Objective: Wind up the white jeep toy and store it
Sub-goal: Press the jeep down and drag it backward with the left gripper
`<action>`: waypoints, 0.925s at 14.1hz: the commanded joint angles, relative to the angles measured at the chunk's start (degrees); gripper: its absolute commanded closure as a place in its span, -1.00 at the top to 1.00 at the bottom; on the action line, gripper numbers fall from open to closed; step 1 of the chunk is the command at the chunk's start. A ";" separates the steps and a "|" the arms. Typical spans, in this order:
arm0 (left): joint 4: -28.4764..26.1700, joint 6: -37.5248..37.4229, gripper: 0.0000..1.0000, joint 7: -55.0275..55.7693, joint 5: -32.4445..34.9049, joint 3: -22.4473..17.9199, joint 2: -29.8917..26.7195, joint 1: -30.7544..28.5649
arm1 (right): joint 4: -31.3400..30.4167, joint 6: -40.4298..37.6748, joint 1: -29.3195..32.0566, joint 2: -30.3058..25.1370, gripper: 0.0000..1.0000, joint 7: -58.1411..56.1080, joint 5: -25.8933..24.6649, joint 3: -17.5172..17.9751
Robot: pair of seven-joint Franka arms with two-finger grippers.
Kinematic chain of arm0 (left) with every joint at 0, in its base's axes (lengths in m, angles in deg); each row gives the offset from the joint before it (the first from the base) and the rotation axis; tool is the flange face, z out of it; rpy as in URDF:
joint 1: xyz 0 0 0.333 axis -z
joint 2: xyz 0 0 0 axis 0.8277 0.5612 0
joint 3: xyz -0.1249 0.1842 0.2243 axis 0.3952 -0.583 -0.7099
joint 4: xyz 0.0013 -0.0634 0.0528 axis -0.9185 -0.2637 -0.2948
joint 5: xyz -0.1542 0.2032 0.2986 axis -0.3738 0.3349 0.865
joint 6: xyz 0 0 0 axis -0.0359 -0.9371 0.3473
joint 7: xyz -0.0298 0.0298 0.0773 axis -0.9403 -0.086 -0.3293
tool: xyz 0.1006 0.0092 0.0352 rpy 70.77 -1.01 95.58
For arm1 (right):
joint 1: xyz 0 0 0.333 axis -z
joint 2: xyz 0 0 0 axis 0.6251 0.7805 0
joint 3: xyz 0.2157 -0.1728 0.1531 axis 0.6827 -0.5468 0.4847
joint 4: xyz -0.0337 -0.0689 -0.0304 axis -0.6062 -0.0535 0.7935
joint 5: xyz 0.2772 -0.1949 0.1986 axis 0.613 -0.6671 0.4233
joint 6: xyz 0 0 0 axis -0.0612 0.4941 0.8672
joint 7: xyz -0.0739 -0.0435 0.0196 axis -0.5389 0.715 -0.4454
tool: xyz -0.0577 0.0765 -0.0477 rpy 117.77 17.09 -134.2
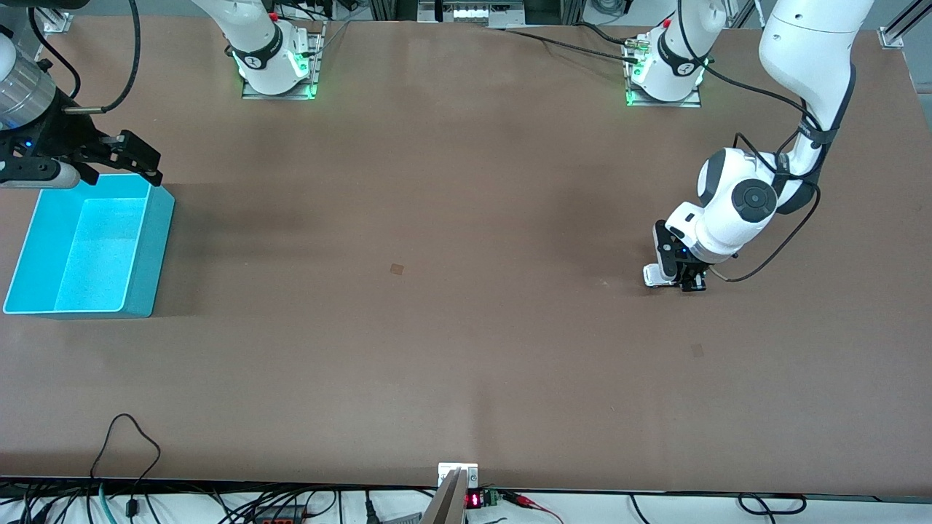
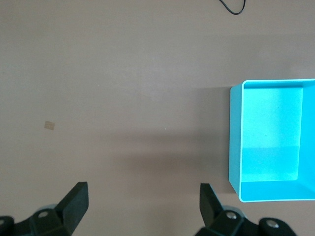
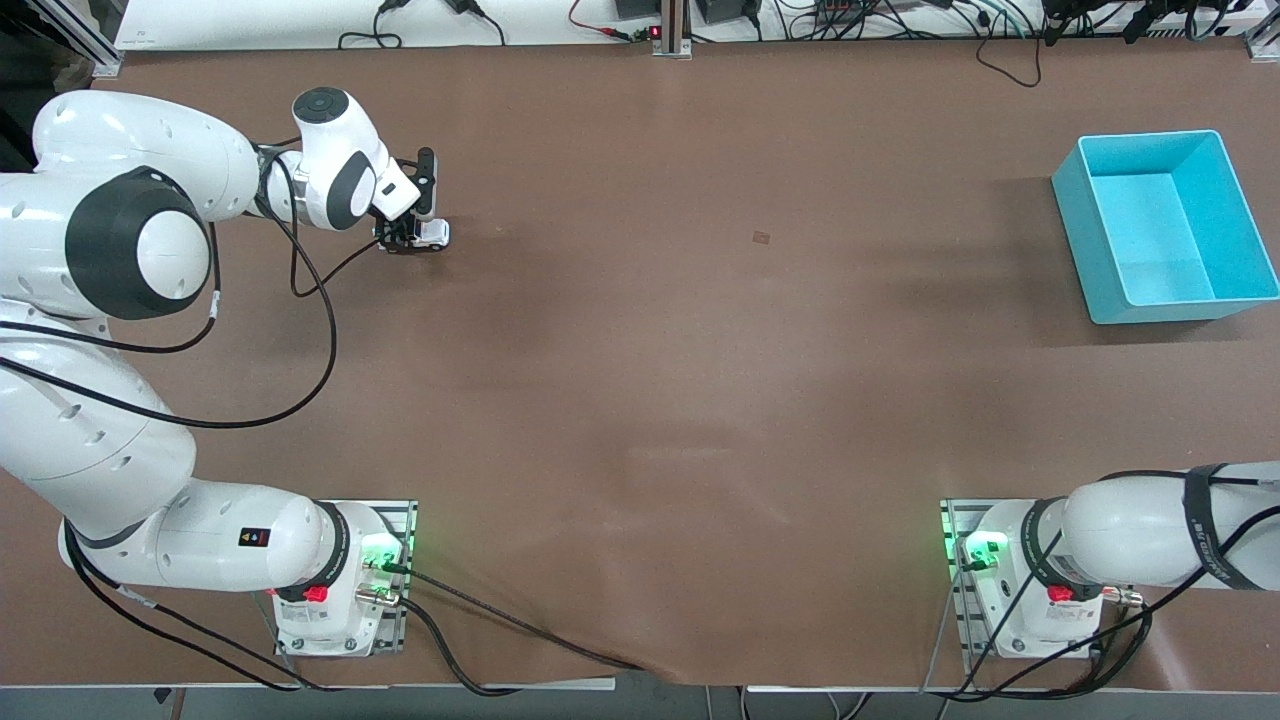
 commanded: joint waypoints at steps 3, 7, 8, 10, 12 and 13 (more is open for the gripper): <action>0.95 0.04 -0.80 -4.87 0.85 -0.22 3.34 -1.32 | 0.34 -0.37 0.67 -0.20 1.00 -0.40 -0.25 0.40; 2.26 0.04 -0.80 -8.29 0.85 -0.13 5.28 -4.57 | 0.34 -0.28 0.67 -0.20 1.00 -0.40 -0.25 0.40; 2.35 -0.04 -0.80 -8.91 0.85 -0.22 5.54 -5.36 | 0.34 -0.28 0.67 -0.20 1.00 -0.40 -0.25 0.40; 2.79 -0.05 -0.80 -10.57 0.85 -0.40 6.33 -7.38 | 0.34 -0.28 0.67 -0.20 1.00 -0.40 -0.25 0.40; 3.84 -0.05 -0.80 -11.72 0.94 -0.66 7.65 -9.66 | 0.34 -0.37 0.67 -0.20 1.00 -0.40 -0.25 0.40; 4.02 -0.05 -0.80 -12.77 0.85 -0.66 7.74 -11.07 | 0.34 -0.28 0.67 -0.20 1.00 -0.40 -0.25 0.40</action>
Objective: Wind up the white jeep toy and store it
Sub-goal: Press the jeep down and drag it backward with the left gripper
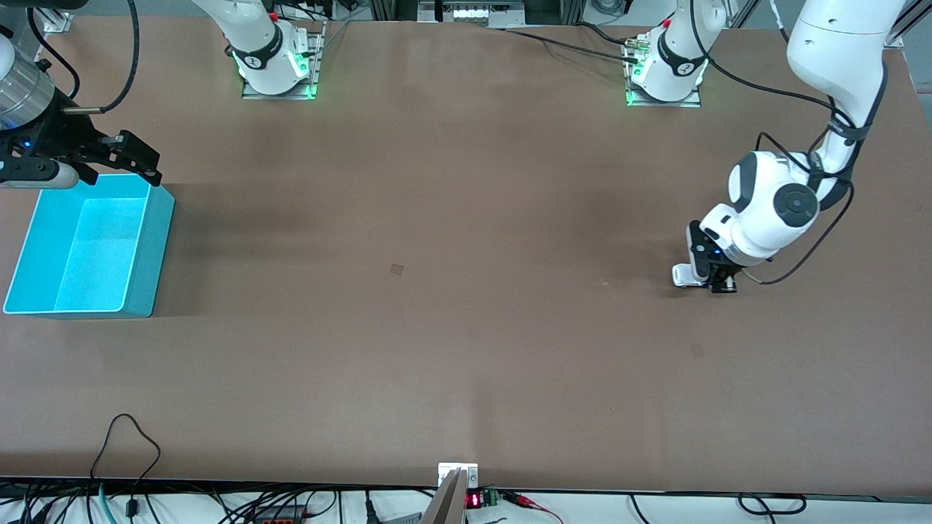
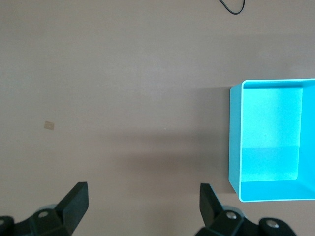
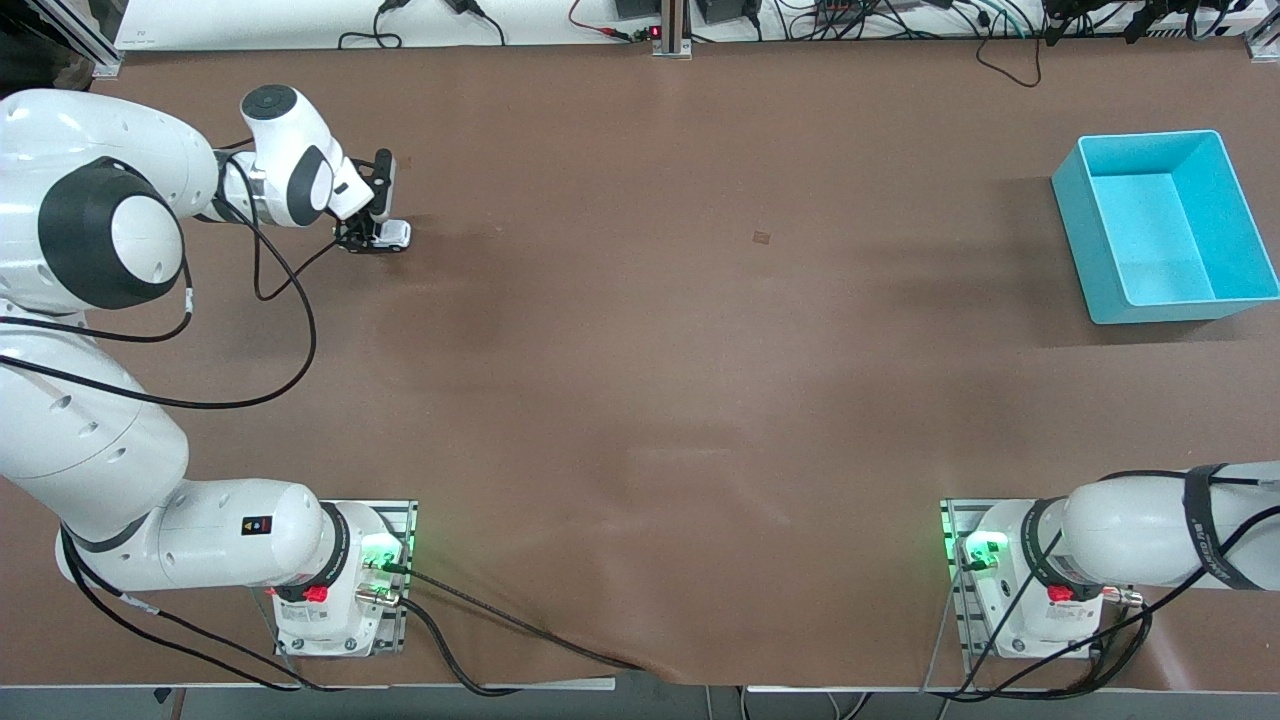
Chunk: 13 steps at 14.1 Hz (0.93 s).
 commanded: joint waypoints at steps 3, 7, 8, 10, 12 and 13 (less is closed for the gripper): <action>4.19 1.04 -0.79 -4.91 0.94 -0.38 8.51 -5.81 | 0.34 -0.19 0.66 -0.12 1.00 -0.31 -0.25 0.45; 5.60 1.04 -0.79 -9.65 1.03 -0.38 9.75 -9.86 | 0.34 -0.28 0.66 -0.21 1.00 -0.40 -0.25 0.45; 5.60 1.04 -0.79 -10.27 1.03 -0.38 9.83 -10.91 | 0.34 -0.19 0.66 -0.21 1.00 -0.40 -0.25 0.45; 5.69 1.12 -0.78 -10.98 0.94 -0.38 9.83 -12.15 | 0.34 -0.19 0.66 -0.21 1.00 -0.40 -0.25 0.45; 5.69 1.12 -0.77 -11.68 1.03 -0.38 9.83 -12.68 | 0.34 -0.28 0.66 -0.21 1.00 -0.40 -0.25 0.45; 5.69 1.12 -0.77 -11.68 1.03 -0.47 9.83 -12.94 | 0.34 -0.28 0.66 -0.21 1.00 -0.40 -0.25 0.45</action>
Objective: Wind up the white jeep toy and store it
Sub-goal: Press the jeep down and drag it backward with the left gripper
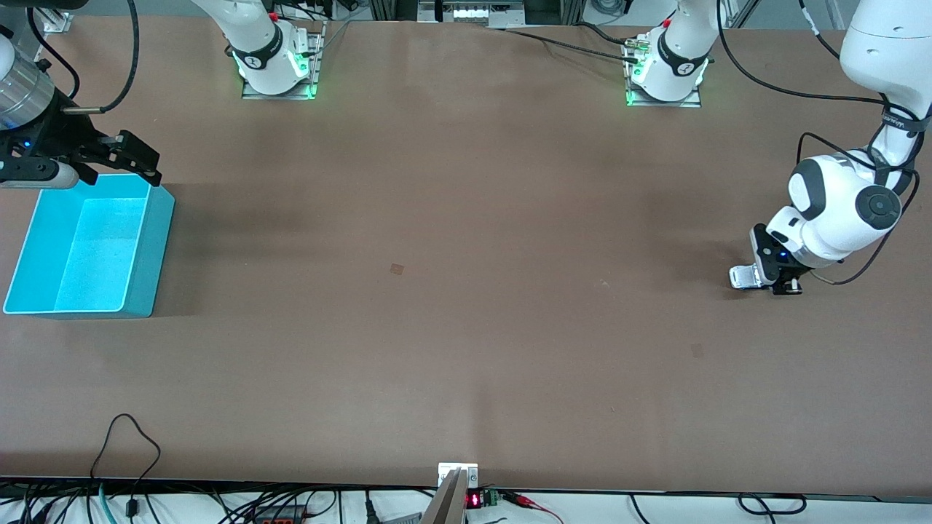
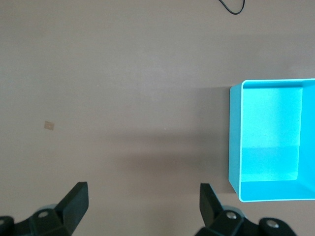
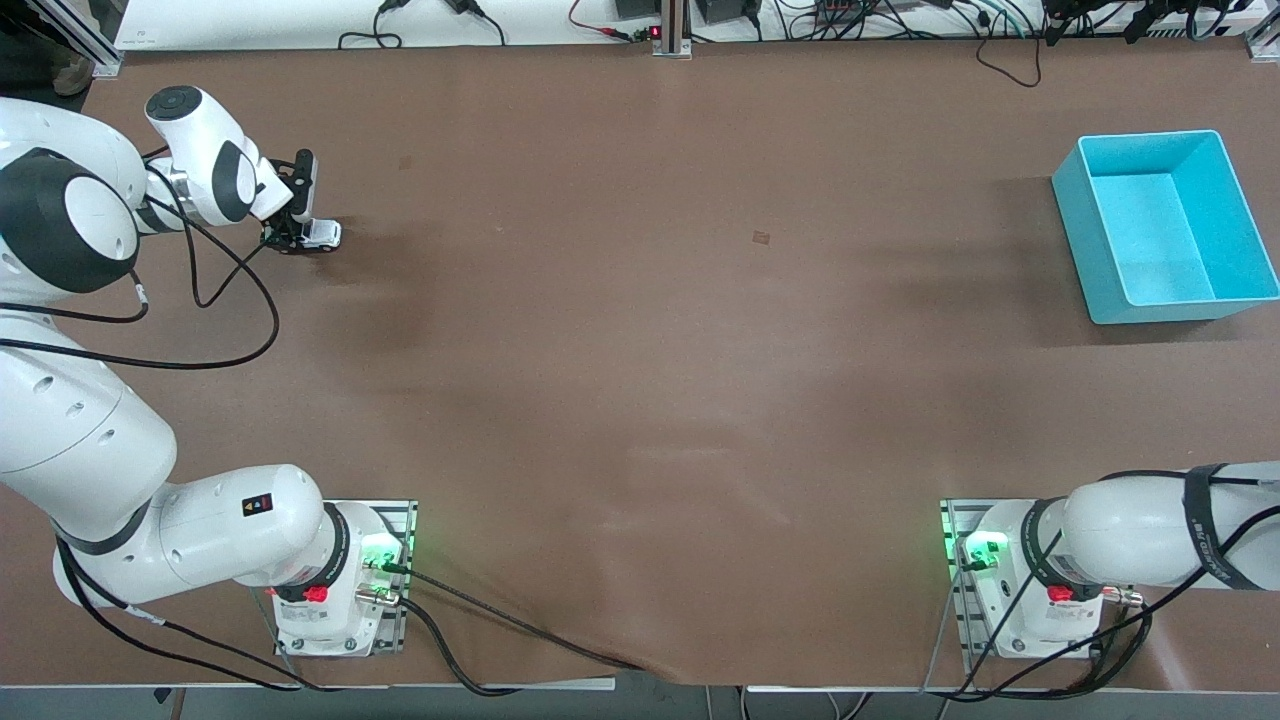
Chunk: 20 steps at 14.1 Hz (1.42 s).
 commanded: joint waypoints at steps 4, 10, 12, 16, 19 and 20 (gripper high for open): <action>2.41 1.62 -0.77 -2.85 1.03 -0.16 7.39 -1.89 | 0.34 -0.11 0.65 -0.21 1.00 -0.40 -0.25 0.45; 2.59 1.71 -0.77 -3.12 0.94 -0.16 7.65 -3.12 | 0.34 -0.19 0.65 -0.21 1.00 -0.40 -0.25 0.45; 2.59 1.71 -0.77 -3.12 1.03 -0.16 7.65 -3.12 | 0.34 -0.19 0.65 -0.21 1.00 -0.40 -0.25 0.45; 2.59 1.71 0.99 -3.12 1.03 -0.07 7.13 -3.21 | 0.34 -0.28 0.65 -0.21 1.00 -0.40 -0.25 0.45; 2.59 1.36 1.00 -3.03 1.03 0.46 4.76 -3.04 | 0.34 -0.37 0.65 -0.21 1.00 -0.40 -0.25 0.45; 2.59 0.49 1.00 -3.03 1.03 0.46 3.97 -2.86 | 0.34 -0.37 0.65 -0.21 1.00 -0.40 -0.25 0.45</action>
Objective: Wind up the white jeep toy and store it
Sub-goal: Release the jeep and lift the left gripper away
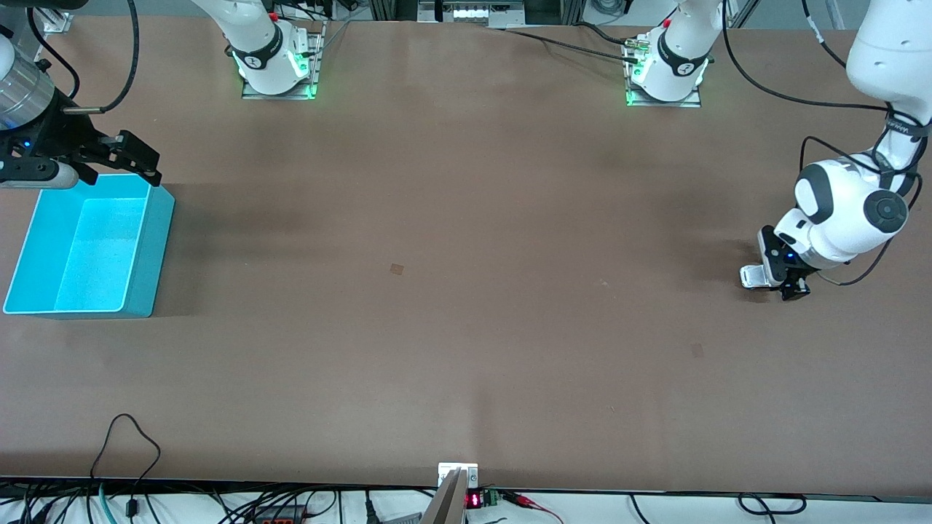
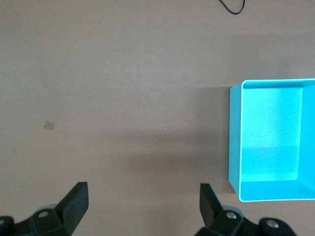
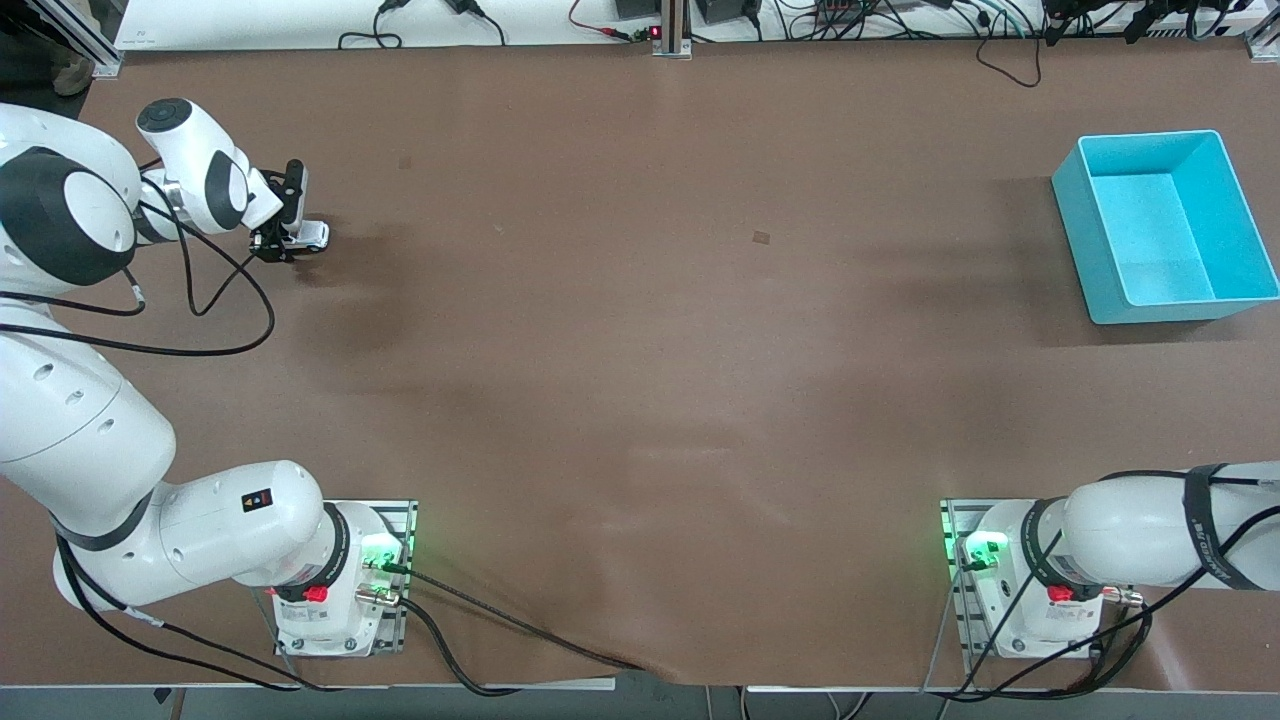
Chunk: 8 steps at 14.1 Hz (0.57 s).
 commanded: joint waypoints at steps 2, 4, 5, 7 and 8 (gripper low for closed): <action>1.19 -3.80 1.00 -0.58 1.03 0.72 -1.86 -0.18 | 0.34 -0.37 0.64 -0.20 1.00 -0.40 -0.25 0.45; 2.15 -9.50 1.00 -0.06 1.03 0.72 -4.67 0.35 | 0.34 -0.28 0.64 -0.20 1.00 -0.40 -0.25 0.45; 3.64 -13.62 1.00 0.03 1.03 0.72 -5.73 0.52 | 0.34 -0.28 0.64 -0.20 1.00 -0.40 -0.25 0.45; 8.38 -21.89 1.00 0.12 1.03 0.81 -6.53 0.88 | 0.34 -0.28 0.64 -0.20 1.00 -0.40 -0.25 0.45; 11.10 -25.84 1.00 0.30 0.94 0.81 -6.53 1.66 | 0.34 -0.28 0.64 -0.20 1.00 -0.40 -0.25 0.45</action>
